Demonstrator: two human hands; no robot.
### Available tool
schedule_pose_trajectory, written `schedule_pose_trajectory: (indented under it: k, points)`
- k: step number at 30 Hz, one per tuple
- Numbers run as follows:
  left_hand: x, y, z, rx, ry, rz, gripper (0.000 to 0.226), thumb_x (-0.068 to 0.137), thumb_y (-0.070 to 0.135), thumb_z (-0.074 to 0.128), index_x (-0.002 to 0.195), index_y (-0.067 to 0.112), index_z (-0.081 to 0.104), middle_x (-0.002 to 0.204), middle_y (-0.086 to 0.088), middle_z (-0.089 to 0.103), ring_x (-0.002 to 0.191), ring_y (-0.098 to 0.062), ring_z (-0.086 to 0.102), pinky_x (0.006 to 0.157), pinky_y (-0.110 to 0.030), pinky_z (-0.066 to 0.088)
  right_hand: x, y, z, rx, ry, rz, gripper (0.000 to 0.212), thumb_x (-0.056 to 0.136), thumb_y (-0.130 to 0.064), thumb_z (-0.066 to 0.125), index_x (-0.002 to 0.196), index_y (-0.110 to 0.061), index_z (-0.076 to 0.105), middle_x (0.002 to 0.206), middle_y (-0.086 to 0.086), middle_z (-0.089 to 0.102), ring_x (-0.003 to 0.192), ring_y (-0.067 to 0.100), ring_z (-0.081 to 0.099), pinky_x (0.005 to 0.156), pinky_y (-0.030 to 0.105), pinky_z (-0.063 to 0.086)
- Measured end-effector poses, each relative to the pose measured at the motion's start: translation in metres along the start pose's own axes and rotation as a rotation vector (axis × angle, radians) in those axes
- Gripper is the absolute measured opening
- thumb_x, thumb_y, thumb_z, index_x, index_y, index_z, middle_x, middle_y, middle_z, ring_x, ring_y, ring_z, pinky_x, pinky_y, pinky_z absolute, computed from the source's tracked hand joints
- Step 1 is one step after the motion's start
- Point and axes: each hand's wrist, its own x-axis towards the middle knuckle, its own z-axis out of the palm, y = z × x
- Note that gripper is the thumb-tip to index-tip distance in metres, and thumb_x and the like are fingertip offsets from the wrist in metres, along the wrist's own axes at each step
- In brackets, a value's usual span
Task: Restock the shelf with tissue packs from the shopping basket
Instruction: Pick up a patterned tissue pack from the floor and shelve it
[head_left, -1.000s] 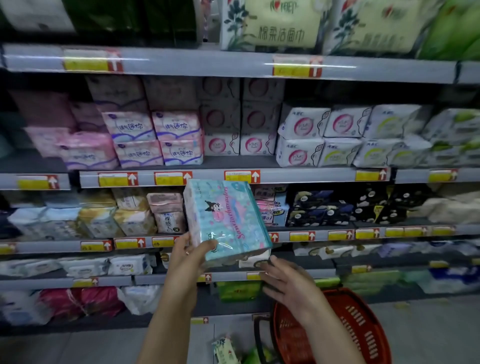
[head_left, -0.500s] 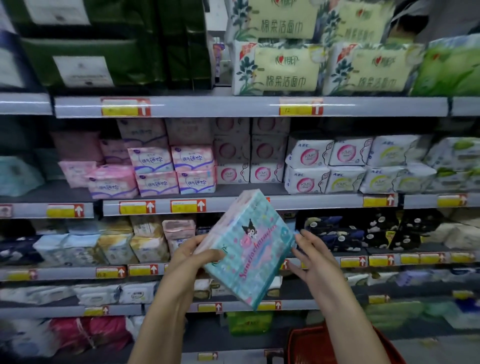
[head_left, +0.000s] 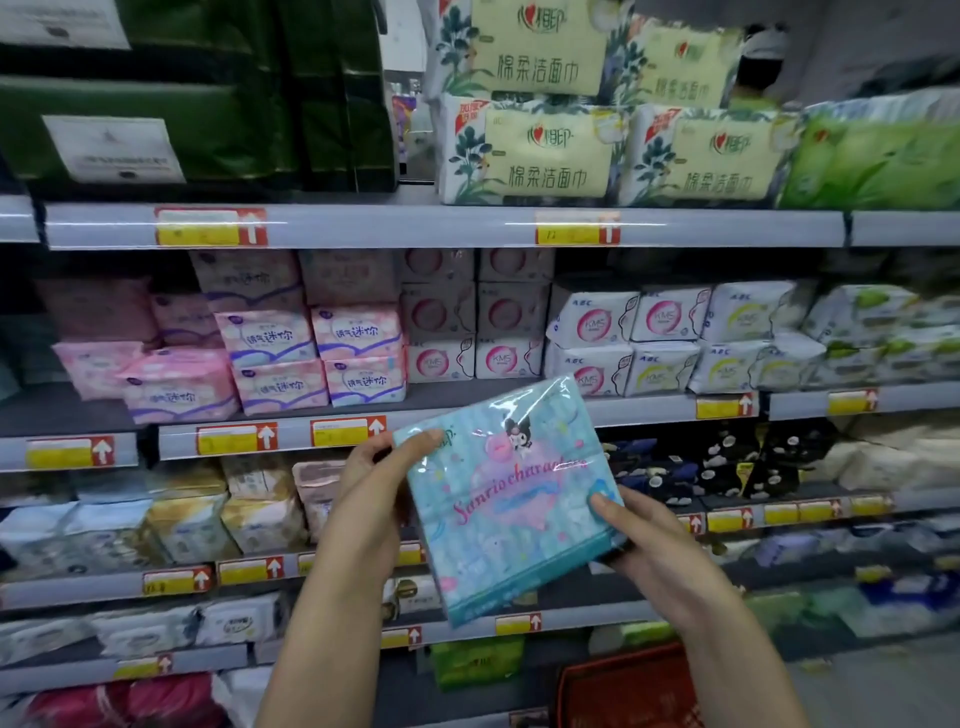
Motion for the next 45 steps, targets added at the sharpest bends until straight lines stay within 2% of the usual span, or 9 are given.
schedule_pose_trajectory:
  k: [3, 7, 10, 18, 23, 27, 33, 38, 45]
  points:
    - [0.005, -0.002, 0.017, 0.002, -0.019, -0.001, 0.087, 0.05, 0.034, 0.089, 0.123, 0.002, 0.054, 0.094, -0.015, 0.074, 0.086, -0.033, 0.068, 0.08, -0.051, 0.051, -0.011, -0.002, -0.008, 0.011, 0.049, 0.018, 0.072, 0.044, -0.036, 0.092, 0.104, -0.005, 0.067, 0.098, 0.01, 0.075, 0.087, 0.02, 0.072, 0.068, 0.028, 0.059]
    - [0.008, -0.012, 0.04, -0.008, -0.072, 0.009, 0.076, 0.063, 0.033, 0.084, 0.127, 0.009, 0.05, 0.109, -0.012, 0.071, 0.098, -0.027, 0.068, 0.093, -0.051, 0.049, -0.025, -0.011, -0.017, 0.017, 0.198, -0.062, 0.027, 0.069, -0.021, 0.066, 0.094, -0.011, 0.065, 0.077, -0.001, 0.075, 0.072, 0.012, 0.072, 0.07, 0.032, 0.056]
    - [0.004, -0.02, 0.06, -0.008, -0.168, 0.019, 0.08, 0.063, 0.031, 0.083, 0.132, 0.013, 0.047, 0.123, -0.011, 0.064, 0.111, -0.025, 0.063, 0.103, -0.052, 0.044, -0.034, -0.021, -0.03, 0.025, 0.28, -0.106, 0.023, 0.072, -0.023, 0.065, 0.093, -0.014, 0.064, 0.074, -0.003, 0.075, 0.071, 0.012, 0.071, 0.069, 0.035, 0.056]
    - [-0.024, -0.035, 0.125, 0.122, -0.306, 0.009, 0.052, 0.066, 0.031, 0.072, 0.114, 0.017, 0.059, 0.105, -0.005, 0.071, 0.091, -0.017, 0.067, 0.068, -0.029, 0.046, -0.06, -0.056, -0.087, 0.161, 0.368, -0.233, 0.015, 0.079, -0.016, 0.061, 0.093, -0.009, 0.059, 0.071, -0.002, 0.074, 0.066, 0.012, 0.071, 0.055, 0.03, 0.058]
    - [-0.043, -0.045, 0.187, 0.164, -0.354, 0.05, 0.038, 0.062, 0.033, 0.071, 0.093, 0.014, 0.062, 0.091, -0.004, 0.074, 0.085, -0.021, 0.068, 0.073, -0.038, 0.043, -0.083, -0.081, -0.141, 0.115, 0.384, -0.288, 0.053, 0.061, -0.036, 0.076, 0.106, -0.012, 0.06, 0.086, -0.002, 0.076, 0.083, 0.016, 0.072, 0.071, 0.035, 0.06]
    - [-0.057, -0.064, 0.236, 0.14, -0.361, 0.074, 0.02, 0.068, 0.025, 0.069, 0.082, 0.014, 0.061, 0.086, -0.004, 0.074, 0.074, -0.014, 0.07, 0.064, -0.032, 0.045, -0.104, -0.103, -0.185, -0.032, 0.403, -0.353, 0.04, 0.066, -0.034, 0.069, 0.105, -0.029, 0.062, 0.097, -0.006, 0.072, 0.082, 0.011, 0.071, 0.065, 0.029, 0.055]
    - [-0.081, -0.091, 0.309, 0.125, -0.348, 0.078, 0.026, 0.069, 0.026, 0.071, 0.088, 0.01, 0.063, 0.099, -0.02, 0.071, 0.082, -0.027, 0.068, 0.072, -0.04, 0.048, -0.132, -0.139, -0.255, -0.229, 0.438, -0.387, 0.031, 0.076, -0.04, 0.063, 0.106, -0.033, 0.059, 0.087, -0.018, 0.071, 0.084, 0.034, 0.063, 0.085, 0.057, 0.047]
    - [-0.101, -0.11, 0.354, 0.092, -0.336, 0.106, 0.035, 0.064, 0.026, 0.071, 0.092, 0.007, 0.063, 0.106, -0.023, 0.068, 0.096, -0.036, 0.065, 0.083, -0.05, 0.048, -0.149, -0.158, -0.307, -0.169, 0.394, -0.425, 0.015, 0.088, -0.031, 0.058, 0.101, -0.037, 0.058, 0.085, -0.022, 0.068, 0.072, -0.011, 0.065, 0.054, 0.01, 0.049]
    - [-0.128, -0.142, 0.411, 0.04, -0.325, 0.103, 0.028, 0.067, 0.019, 0.069, 0.093, 0.009, 0.063, 0.099, -0.016, 0.071, 0.083, -0.027, 0.067, 0.069, -0.038, 0.051, -0.166, -0.175, -0.373, -0.136, 0.356, -0.423, 0.011, 0.089, -0.027, 0.058, 0.096, -0.035, 0.057, 0.078, -0.021, 0.07, 0.064, -0.013, 0.063, 0.05, 0.006, 0.046]
